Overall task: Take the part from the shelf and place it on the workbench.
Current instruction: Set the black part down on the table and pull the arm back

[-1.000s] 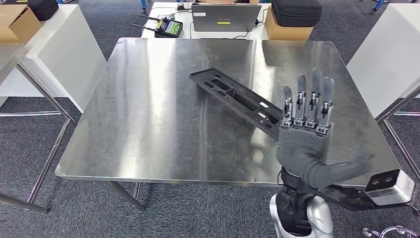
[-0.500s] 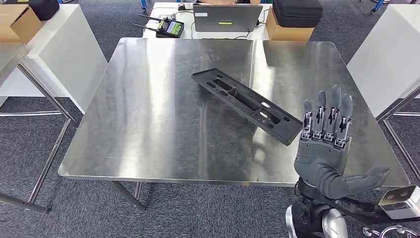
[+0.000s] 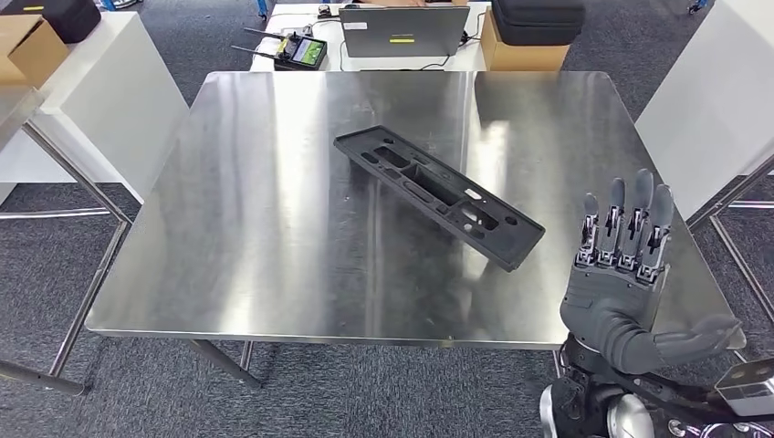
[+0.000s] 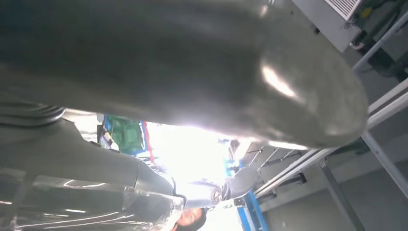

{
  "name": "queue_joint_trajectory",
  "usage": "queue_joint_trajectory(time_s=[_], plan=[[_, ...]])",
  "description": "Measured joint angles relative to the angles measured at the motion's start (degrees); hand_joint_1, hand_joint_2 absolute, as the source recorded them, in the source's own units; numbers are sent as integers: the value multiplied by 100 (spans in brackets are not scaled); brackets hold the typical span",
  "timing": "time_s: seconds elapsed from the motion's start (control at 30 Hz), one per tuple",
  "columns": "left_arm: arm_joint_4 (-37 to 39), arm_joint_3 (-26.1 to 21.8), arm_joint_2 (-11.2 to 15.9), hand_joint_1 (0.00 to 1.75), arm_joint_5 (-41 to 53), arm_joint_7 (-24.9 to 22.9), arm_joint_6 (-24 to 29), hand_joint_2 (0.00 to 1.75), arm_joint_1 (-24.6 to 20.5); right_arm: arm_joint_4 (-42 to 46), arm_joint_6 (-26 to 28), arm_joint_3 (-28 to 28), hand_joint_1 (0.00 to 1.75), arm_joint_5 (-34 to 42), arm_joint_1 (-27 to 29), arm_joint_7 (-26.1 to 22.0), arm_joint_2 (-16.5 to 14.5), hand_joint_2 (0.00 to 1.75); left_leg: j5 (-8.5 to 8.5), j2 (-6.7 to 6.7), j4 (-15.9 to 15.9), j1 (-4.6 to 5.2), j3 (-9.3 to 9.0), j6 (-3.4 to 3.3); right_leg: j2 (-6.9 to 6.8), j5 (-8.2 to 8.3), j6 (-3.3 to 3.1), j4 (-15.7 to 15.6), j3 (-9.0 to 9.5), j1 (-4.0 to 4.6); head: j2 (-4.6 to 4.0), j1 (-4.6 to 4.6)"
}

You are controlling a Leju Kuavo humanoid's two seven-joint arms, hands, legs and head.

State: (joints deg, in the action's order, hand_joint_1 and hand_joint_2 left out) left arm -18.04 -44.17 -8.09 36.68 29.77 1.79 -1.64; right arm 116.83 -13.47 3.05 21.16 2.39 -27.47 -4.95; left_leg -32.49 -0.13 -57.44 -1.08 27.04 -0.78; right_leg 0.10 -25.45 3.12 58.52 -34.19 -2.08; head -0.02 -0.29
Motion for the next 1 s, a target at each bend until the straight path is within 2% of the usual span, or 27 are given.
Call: queue_joint_trajectory(time_s=[0.03,0.1,0.13,0.17,0.2,0.23,0.3,0.33,0.37,0.43,0.47,0.5,0.53,0.57,0.63,0.67,0.7,0.73,0.77,0.8,0.83,0.87,0.9,0.93,1.0], plan=[[-1,1,0,0,0,2,-1,0,-3,5,6,-3,0,-4,-2,5,-2,0,-145,0,-205,-13,87,22,-3,-1,-64,-8,-1,2,1,-3],[0,1,2,0,0,3,-2,0,-5,11,10,-7,0,-14,-2,20,-10,0,-540,0,-931,-19,424,43,-12,8,-161,-11,-20,37,1,-11],[0,0,4,0,0,4,-3,0,-4,11,10,-8,0,-19,1,28,-14,0,-686,-1,-1307,-18,609,44,-15,21,-198,-11,-37,62,0,-11],[1,-1,6,0,0,4,-6,0,-3,11,10,-10,0,-23,3,34,-16,0,-732,-1,-1552,-16,736,35,-16,36,-226,-10,-58,87,0,-11],[1,-1,7,0,0,4,-10,0,-2,11,10,-12,0,-27,5,40,-17,0,-657,-1,-1586,-13,761,13,-14,53,-251,-10,-75,111,0,-10],[1,-1,7,0,0,4,-14,0,-1,11,10,-14,0,-29,7,44,-17,0,-482,-2,-1396,-7,670,-23,-11,70,-274,-10,-87,134,0,-10],[-1,0,12,0,0,6,-19,0,-3,11,10,-18,0,-29,8,48,-18,0,-109,-4,-628,22,267,-126,-3,105,-292,-10,-97,168,0,-8],[-1,1,17,0,0,11,-20,0,-6,11,8,-19,0,-29,7,48,-18,0,10,-3,-311,44,102,-161,-2,129,-284,-12,-102,179,0,-5],[-2,1,21,0,0,18,-21,0,-7,11,5,-19,0,-29,7,48,-19,0,61,-4,-116,71,12,-184,-5,156,-261,-12,-109,182,0,-5],[-2,1,27,0,0,32,-27,0,-5,11,-1,-19,0,-29,6,48,-20,0,119,-4,-35,119,25,-198,-15,226,-183,-27,-130,171,0,-5],[0,1,27,0,0,35,-31,0,-3,12,-2,-19,0,-29,5,48,-20,0,172,0,4,113,52,-218,-20,243,-144,-20,-151,172,0,-8],[1,0,28,0,0,38,-35,0,-2,13,-3,-19,0,-29,6,48,-19,0,238,6,51,107,84,-239,-19,200,-123,19,-195,174,0,-5],[2,-1,28,0,0,39,-40,0,-3,13,-4,-19,0,-32,6,50,-18,0,317,19,96,93,127,-269,-17,63,-132,149,-266,181,0,6],[4,-1,27,0,0,41,-44,0,-4,13,-6,-19,0,-36,7,55,-17,0,391,32,129,80,185,-286,-15,-159,-159,392,-363,184,0,20],[4,-2,29,0,-1,43,-51,0,-2,11,-10,-19,0,-47,10,66,-17,0,504,55,130,92,327,-304,-10,-633,-203,1090,-554,164,-1,44],[5,-3,29,0,-2,43,-53,0,0,10,-11,-19,0,-51,12,71,-16,0,555,62,126,95,402,-297,-10,-746,-181,1382,-591,154,0,45],[5,-3,29,0,-4,44,-55,0,2,8,-12,-19,0,-53,14,74,-16,0,604,70,121,95,467,-289,-11,-750,-131,1522,-552,142,0,44],[5,-3,28,0,-8,47,-59,0,2,7,-13,-19,0,-55,15,77,-15,0,649,75,114,92,526,-276,-11,-661,-62,1447,-406,131,1,46],[5,-4,27,0,-11,51,-63,0,3,7,-15,-19,0,-55,14,78,-15,0,687,76,104,87,574,-256,-12,-533,2,1154,-155,116,2,45],[4,-6,26,0,-16,57,-67,0,3,7,-18,-19,0,-55,13,78,-15,0,717,77,88,88,617,-233,-13,-446,42,722,146,100,2,46],[4,-9,25,0,-22,64,-69,0,3,7,-20,-19,0,-55,11,78,-15,0,745,75,65,92,659,-204,-8,-407,51,288,440,106,1,45],[3,-11,25,0,-27,72,-70,0,3,7,-23,-19,0,-55,10,78,-15,0,774,74,41,99,691,-172,-3,-412,42,-35,633,117,1,42],[3,-15,25,0,-32,79,-71,0,3,7,-25,-19,0,-55,10,78,-15,0,805,74,23,107,722,-142,2,-445,24,-211,724,135,1,39],[3,-17,25,0,-34,85,-72,0,4,7,-28,-20,0,-55,11,78,-15,0,841,72,12,108,743,-113,6,-447,1,-254,739,159,1,34],[3,-22,27,0,-35,91,-72,0,10,5,-35,-21,0,-55,11,78,-16,0,802,59,-48,94,799,-59,-4,-398,-78,-255,679,105,1,28]])
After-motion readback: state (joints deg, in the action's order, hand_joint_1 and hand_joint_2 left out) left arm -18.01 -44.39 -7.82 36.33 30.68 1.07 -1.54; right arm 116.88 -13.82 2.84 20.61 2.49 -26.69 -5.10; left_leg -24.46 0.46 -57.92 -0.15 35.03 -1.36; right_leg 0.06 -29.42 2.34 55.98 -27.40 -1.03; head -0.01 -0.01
